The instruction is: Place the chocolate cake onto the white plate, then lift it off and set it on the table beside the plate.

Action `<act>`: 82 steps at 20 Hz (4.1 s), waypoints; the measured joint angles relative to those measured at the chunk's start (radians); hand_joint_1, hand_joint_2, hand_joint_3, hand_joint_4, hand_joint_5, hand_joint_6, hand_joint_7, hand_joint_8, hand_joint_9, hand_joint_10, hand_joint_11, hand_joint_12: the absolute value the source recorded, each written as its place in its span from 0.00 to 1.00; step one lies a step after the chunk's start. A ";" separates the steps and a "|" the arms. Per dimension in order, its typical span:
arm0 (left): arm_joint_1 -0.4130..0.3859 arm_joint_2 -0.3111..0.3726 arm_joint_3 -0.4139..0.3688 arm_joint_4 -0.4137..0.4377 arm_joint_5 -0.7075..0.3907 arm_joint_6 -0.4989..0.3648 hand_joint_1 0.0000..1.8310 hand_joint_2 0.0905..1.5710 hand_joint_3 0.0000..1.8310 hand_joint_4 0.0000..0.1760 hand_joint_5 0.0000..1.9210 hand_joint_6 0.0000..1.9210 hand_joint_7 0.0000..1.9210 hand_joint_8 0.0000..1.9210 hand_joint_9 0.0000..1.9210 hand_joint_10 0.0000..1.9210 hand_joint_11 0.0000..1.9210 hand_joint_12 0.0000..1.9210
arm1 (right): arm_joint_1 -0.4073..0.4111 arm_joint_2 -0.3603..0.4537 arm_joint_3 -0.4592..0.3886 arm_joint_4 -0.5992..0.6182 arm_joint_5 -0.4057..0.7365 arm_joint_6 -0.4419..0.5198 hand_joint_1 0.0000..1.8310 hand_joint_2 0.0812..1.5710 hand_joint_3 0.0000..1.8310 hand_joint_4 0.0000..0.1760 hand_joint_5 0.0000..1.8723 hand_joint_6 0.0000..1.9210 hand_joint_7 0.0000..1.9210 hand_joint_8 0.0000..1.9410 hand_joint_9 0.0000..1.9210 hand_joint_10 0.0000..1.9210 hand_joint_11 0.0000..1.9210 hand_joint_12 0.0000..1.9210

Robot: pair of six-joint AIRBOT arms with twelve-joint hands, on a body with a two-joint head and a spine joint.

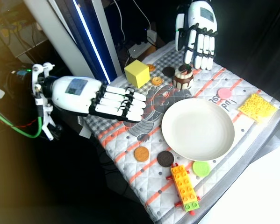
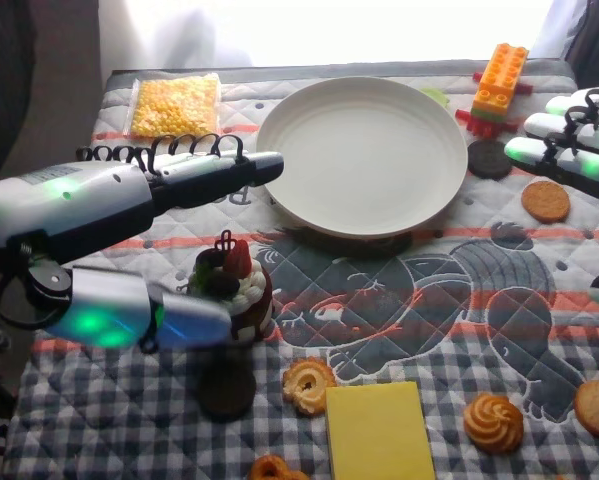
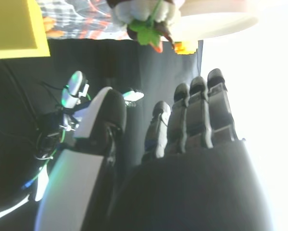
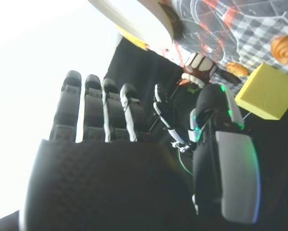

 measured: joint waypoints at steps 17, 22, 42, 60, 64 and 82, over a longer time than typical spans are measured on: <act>-0.026 -0.154 0.103 0.003 0.211 0.030 0.57 0.72 0.00 0.16 0.20 0.07 0.17 0.17 0.04 0.57 0.00 0.92 | -0.008 0.000 0.000 0.022 0.000 0.000 0.28 0.78 0.00 0.00 0.00 0.00 0.00 0.00 0.00 0.00 0.01 0.01; -0.027 -0.171 0.113 -0.037 0.230 0.102 0.56 0.90 0.00 0.00 0.24 0.85 0.24 1.00 0.13 1.00 0.14 1.00 | -0.014 -0.002 0.000 0.026 0.000 0.000 0.28 0.80 0.00 0.00 0.00 0.00 0.00 0.00 0.00 0.00 0.00 0.05; -0.266 -0.390 0.331 -0.173 0.239 0.106 0.71 0.69 0.00 0.00 0.06 0.86 0.05 0.85 0.13 0.92 0.17 0.99 | -0.018 -0.019 0.005 0.040 0.005 0.000 0.33 0.78 0.00 0.00 0.00 0.00 0.00 0.00 0.01 0.00 0.00 0.41; -0.312 -0.633 0.535 -0.525 0.405 0.423 0.37 0.65 0.00 0.94 0.00 0.00 0.00 0.00 0.00 0.00 0.00 0.01 | -0.019 -0.023 0.014 0.044 0.004 0.003 0.38 0.77 0.00 0.00 0.00 0.00 0.00 0.00 0.00 0.00 0.00 0.21; -0.303 -0.571 0.472 -0.524 0.381 0.423 0.40 0.63 0.00 1.00 0.00 0.00 0.00 0.00 0.00 0.00 0.00 0.00 | -0.019 -0.023 0.014 0.044 0.004 0.013 0.35 0.77 0.00 0.00 0.00 0.00 0.00 0.00 0.00 0.00 0.00 0.26; 0.093 -0.112 0.122 -0.167 -0.184 -0.206 0.56 0.76 0.00 0.45 0.01 0.00 0.01 0.00 0.03 0.01 0.00 0.30 | 0.136 -0.175 0.192 0.009 -0.057 0.185 0.41 0.75 0.00 0.17 0.02 0.01 0.03 0.00 0.06 0.06 0.00 0.65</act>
